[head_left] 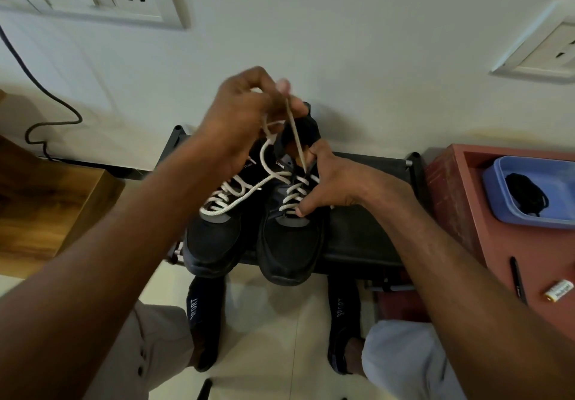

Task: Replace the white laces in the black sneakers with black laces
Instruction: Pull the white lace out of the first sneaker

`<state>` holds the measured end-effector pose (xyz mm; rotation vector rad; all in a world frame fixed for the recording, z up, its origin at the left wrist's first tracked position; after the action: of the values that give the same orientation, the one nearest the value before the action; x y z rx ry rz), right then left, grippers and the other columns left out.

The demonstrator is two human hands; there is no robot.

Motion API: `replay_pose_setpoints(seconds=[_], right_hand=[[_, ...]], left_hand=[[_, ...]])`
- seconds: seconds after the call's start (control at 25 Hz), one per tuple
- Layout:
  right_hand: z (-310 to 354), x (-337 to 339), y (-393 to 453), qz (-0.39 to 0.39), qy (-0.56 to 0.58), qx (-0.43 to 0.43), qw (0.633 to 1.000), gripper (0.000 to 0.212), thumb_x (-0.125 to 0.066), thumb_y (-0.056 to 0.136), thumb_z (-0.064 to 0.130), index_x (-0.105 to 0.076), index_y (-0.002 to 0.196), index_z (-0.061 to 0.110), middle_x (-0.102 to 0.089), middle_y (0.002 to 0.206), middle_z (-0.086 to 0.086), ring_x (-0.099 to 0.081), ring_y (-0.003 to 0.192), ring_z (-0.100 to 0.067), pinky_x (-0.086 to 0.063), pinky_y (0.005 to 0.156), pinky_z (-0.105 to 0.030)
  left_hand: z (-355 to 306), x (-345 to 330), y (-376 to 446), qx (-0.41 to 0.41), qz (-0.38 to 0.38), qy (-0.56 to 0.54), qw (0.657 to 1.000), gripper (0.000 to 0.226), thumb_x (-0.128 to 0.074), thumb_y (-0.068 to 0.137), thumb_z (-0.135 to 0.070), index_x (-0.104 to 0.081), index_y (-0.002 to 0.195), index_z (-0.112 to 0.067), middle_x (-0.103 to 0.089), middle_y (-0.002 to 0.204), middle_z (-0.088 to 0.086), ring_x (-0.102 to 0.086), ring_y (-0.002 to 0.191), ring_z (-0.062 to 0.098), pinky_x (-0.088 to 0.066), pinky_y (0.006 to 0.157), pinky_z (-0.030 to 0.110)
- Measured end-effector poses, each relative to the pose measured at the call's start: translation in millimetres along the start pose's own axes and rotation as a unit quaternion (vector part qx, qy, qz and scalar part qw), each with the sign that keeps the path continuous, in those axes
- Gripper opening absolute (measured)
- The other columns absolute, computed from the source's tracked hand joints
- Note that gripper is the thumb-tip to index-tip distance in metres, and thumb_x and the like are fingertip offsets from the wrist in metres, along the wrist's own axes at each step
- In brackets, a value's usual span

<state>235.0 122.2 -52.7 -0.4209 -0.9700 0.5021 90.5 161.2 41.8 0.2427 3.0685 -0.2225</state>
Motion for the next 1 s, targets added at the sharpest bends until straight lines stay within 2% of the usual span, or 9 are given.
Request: replay_pose_setpoints(seconds=[0.08, 0.16, 0.24, 0.32, 0.44, 0.6, 0.8, 0.88, 1.0], right_hand=[[-1.2, -0.1, 1.7, -0.002, -0.004, 0.001, 1.000, 0.083, -0.094, 0.071, 0.033, -0.029, 0.123, 0.031, -0.058, 0.108, -0.002, -0.062, 0.095, -0.019, -0.056, 0.080, -0.039], [1.3, -0.9, 2.7, -0.002, -0.011, 0.002, 1.000, 0.085, -0.095, 0.070, 0.034, -0.028, 0.122, 0.031, -0.059, 0.108, -0.001, -0.062, 0.095, -0.019, -0.056, 0.081, -0.040], [2.8, 0.1, 2.9, -0.005, -0.015, 0.000, 1.000, 0.086, -0.096, 0.068, 0.036, -0.029, 0.122, 0.031, -0.060, 0.108, -0.001, -0.062, 0.096, -0.020, -0.057, 0.085, -0.044], [2.4, 0.4, 2.9, -0.006, -0.015, -0.002, 1.000, 0.086, -0.096, 0.068, 0.036, -0.030, 0.122, 0.032, -0.061, 0.108, -0.002, -0.063, 0.096, -0.020, -0.057, 0.086, -0.045], [4.2, -0.5, 2.1, -0.002, -0.017, 0.002, 1.000, 0.088, -0.096, 0.069, 0.036, -0.030, 0.128, 0.032, -0.062, 0.113, -0.003, -0.064, 0.099, -0.022, -0.057, 0.089, -0.047], [2.5, -0.3, 2.0, 0.001, -0.016, -0.007, 1.000, 0.099, -0.096, 0.067, 0.038, -0.028, 0.139, 0.033, -0.060, 0.121, -0.002, -0.062, 0.107, -0.026, -0.055, 0.094, -0.049], [6.0, 1.1, 1.5, -0.007, 0.021, 0.014, 1.000, 0.094, -0.097, 0.066, 0.039, -0.032, 0.135, 0.039, -0.061, 0.125, -0.002, -0.061, 0.111, -0.026, -0.054, 0.098, -0.050], [9.4, -0.4, 3.3, -0.006, 0.021, 0.017, 1.000, 0.099, -0.097, 0.067, 0.039, -0.030, 0.141, 0.039, -0.060, 0.131, -0.002, -0.060, 0.115, -0.027, -0.053, 0.099, -0.050], [4.2, -3.5, 6.3, 0.006, 0.004, 0.000, 1.000, 0.106, -0.098, 0.065, 0.040, -0.028, 0.145, 0.038, -0.059, 0.136, -0.003, -0.059, 0.120, -0.028, -0.053, 0.101, -0.052]], left_hand=[[6.7, 8.2, 4.4, 0.057, 0.012, -0.149, 0.987, 0.026, -0.056, 0.105, -0.015, -0.049, 0.080, -0.015, -0.066, 0.081, 0.007, -0.067, 0.074, 0.025, -0.045, 0.048, 0.025], [16.8, 18.6, 10.2, 0.051, -0.002, 0.107, 0.993, 0.025, -0.065, 0.101, -0.026, -0.053, 0.082, -0.013, -0.067, 0.079, 0.004, -0.056, 0.064, 0.015, -0.039, 0.046, 0.023], [26.1, 12.0, 10.5, -0.005, 0.014, 0.453, 0.892, 0.029, -0.076, 0.091, -0.039, -0.062, 0.085, -0.015, -0.066, 0.079, -0.001, -0.059, 0.070, 0.012, -0.044, 0.056, 0.027], [40.0, -0.7, 5.9, -0.020, 0.060, 0.565, 0.822, 0.033, -0.083, 0.083, -0.045, -0.066, 0.080, -0.016, -0.065, 0.077, -0.002, -0.062, 0.074, 0.016, -0.046, 0.060, 0.030], [40.4, -9.1, 4.2, -0.052, 0.077, 0.599, 0.796, 0.026, -0.085, 0.083, -0.035, -0.068, 0.076, -0.017, -0.060, 0.083, -0.003, -0.062, 0.081, 0.021, -0.039, 0.057, 0.028], [29.7, -13.8, 5.5, -0.073, 0.028, 0.587, 0.806, 0.024, -0.078, 0.086, -0.033, -0.061, 0.074, -0.022, -0.060, 0.079, -0.007, -0.056, 0.082, 0.016, -0.034, 0.080, 0.037], [24.7, 24.2, 9.0, 0.036, -0.031, 0.180, 0.982, 0.029, -0.066, 0.099, -0.010, -0.053, 0.073, -0.012, -0.078, 0.085, 0.011, -0.077, 0.078, 0.018, -0.054, 0.064, 0.029], [32.2, 19.4, 4.3, 0.066, -0.025, 0.070, 0.995, 0.027, -0.058, 0.104, -0.008, -0.051, 0.078, -0.010, -0.075, 0.087, 0.019, -0.078, 0.086, 0.033, -0.061, 0.065, 0.036], [57.5, 0.2, 2.8, 0.145, -0.019, -0.004, 0.989, 0.026, -0.048, 0.109, -0.013, -0.048, 0.083, -0.012, -0.062, 0.075, 0.010, -0.075, 0.077, 0.032, -0.064, 0.072, 0.045]])
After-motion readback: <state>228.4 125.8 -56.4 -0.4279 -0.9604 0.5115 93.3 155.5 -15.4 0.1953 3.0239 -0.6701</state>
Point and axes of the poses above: each hand's wrist, its own y-axis towards the middle knuckle, its own x-axis out of the back of the hand, z = x × y, the point moved 9 cm from there along y, towards the middle knuckle
